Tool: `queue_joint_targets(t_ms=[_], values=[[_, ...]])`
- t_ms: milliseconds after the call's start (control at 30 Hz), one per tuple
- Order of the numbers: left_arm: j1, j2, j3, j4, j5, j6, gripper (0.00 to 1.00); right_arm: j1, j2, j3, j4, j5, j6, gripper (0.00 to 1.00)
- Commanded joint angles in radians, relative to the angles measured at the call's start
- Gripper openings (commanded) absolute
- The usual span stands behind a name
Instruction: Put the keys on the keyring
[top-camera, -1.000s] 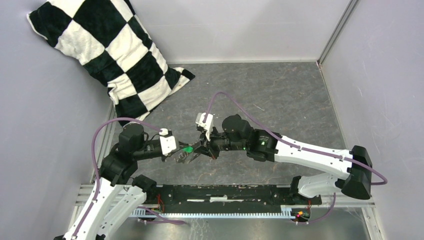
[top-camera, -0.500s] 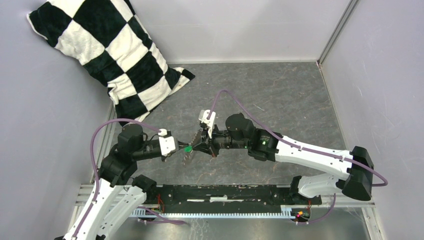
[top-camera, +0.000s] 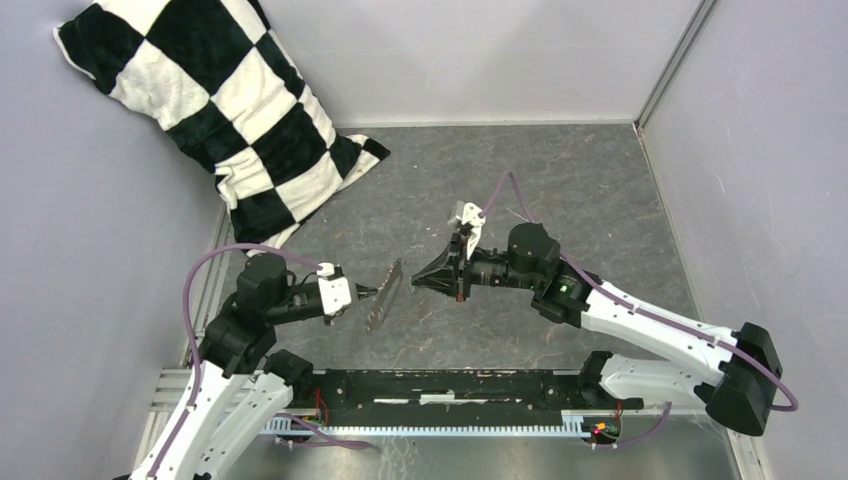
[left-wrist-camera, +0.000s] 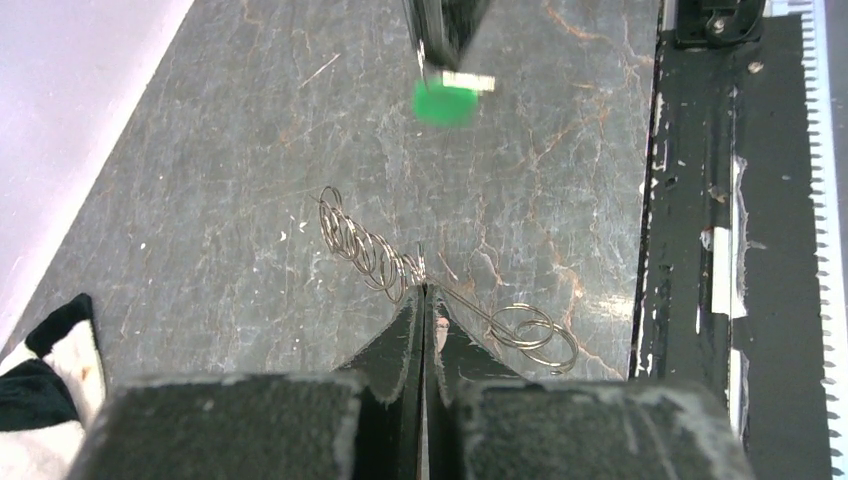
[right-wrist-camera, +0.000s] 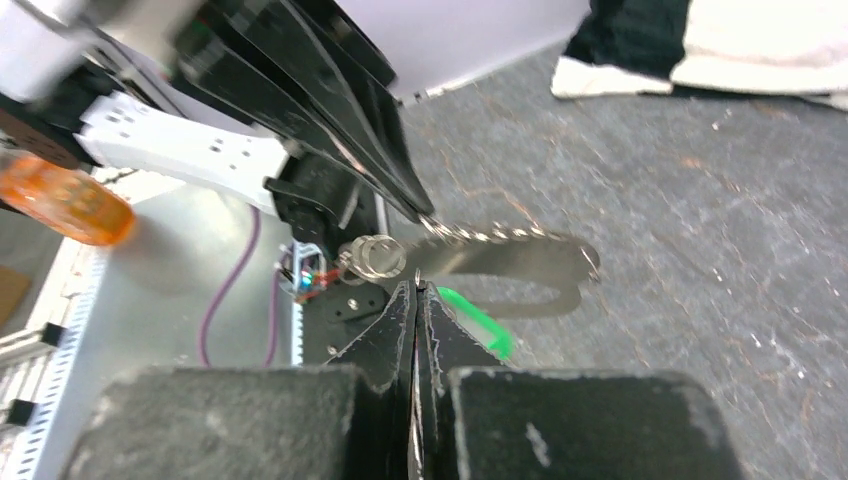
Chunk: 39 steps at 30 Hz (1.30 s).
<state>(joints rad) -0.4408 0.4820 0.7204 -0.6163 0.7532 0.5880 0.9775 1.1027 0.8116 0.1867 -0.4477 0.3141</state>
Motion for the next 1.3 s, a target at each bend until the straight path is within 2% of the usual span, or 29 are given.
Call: queue_joint_targets(t_ms=[0, 167, 400, 500, 767, 1100, 1267], values=[[0.0, -0.045, -0.057, 0.048, -0.018, 0.095, 0.02, -0.031, -0.063, -0.014, 0.117, -0.129, 0.069, 0.01], [0.0, -0.141, -0.123, 0.068, 0.024, 0.225, 0.02, -0.036, -0.044, 0.026, 0.001, -0.169, 0.019, 0.01], [0.0, -0.146, -0.134, 0.113, 0.053, 0.225, 0.02, -0.002, 0.037, -0.046, 0.213, -0.222, 0.123, 0.01], [0.001, -0.126, -0.121, 0.114, 0.066, 0.199, 0.02, 0.007, 0.082, -0.04, 0.23, -0.229, 0.119, 0.01], [0.0, -0.021, -0.071, 0.155, 0.06, -0.065, 0.02, 0.01, 0.156, -0.085, 0.341, -0.23, 0.179, 0.01], [0.0, -0.014, -0.096, 0.263, 0.054, -0.345, 0.02, -0.011, 0.173, -0.069, 0.247, -0.154, 0.184, 0.01], [0.0, -0.014, -0.107, 0.28, 0.031, -0.426, 0.02, -0.011, 0.197, -0.055, 0.248, -0.117, 0.209, 0.01]])
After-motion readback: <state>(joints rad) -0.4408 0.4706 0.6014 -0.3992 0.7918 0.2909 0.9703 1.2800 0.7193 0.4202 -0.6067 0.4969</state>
